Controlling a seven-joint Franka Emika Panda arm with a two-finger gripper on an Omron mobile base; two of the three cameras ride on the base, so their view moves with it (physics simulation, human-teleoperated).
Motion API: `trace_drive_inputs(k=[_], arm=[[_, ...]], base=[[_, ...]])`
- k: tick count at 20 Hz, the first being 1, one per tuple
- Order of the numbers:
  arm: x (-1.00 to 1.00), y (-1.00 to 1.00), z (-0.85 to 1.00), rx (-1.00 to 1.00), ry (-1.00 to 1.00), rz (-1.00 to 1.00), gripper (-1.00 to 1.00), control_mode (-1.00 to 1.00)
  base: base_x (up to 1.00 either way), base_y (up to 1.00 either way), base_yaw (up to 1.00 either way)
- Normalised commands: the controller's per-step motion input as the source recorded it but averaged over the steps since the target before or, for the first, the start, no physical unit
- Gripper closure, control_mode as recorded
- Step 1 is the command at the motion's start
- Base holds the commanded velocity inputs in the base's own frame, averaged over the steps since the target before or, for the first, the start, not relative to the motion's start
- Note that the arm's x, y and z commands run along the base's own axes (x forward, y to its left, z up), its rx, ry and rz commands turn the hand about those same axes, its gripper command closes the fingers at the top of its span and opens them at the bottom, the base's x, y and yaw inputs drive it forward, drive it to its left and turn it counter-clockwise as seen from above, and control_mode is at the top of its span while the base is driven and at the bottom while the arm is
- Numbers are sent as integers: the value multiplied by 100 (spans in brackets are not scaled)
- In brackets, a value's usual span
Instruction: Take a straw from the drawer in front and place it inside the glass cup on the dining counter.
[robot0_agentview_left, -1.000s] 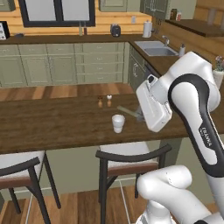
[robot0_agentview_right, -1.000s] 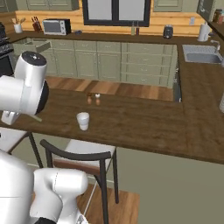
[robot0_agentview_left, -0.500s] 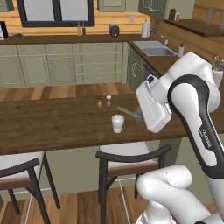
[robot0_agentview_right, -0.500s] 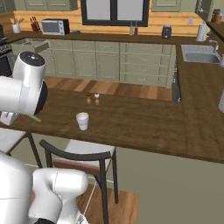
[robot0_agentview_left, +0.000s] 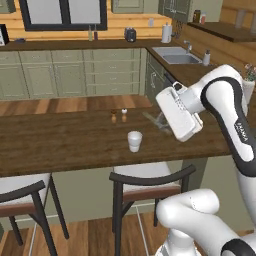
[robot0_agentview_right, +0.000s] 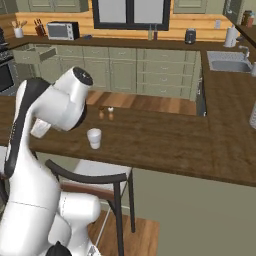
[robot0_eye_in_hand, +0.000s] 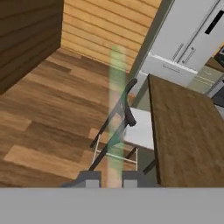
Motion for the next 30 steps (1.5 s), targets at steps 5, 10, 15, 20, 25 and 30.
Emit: trace_drive_inputs(k=[5, 10, 15, 20, 25, 30], arm=[[62, -18, -14, 18, 0, 32, 100, -100], [44, -2, -20, 11, 0, 25, 100, -100], [43, -5, -17, 11, 0, 23, 100, -100], [46, 0, -18, 10, 0, 17, 100, -100], [59, 0, -24, 13, 2, 11, 100, -100], [48, 0, -24, 11, 5, 2, 100, -100]], base=[[0, 0, 0], [0, 0, 0], [0, 0, 0], [0, 0, 0], [0, 0, 0], [0, 0, 0]])
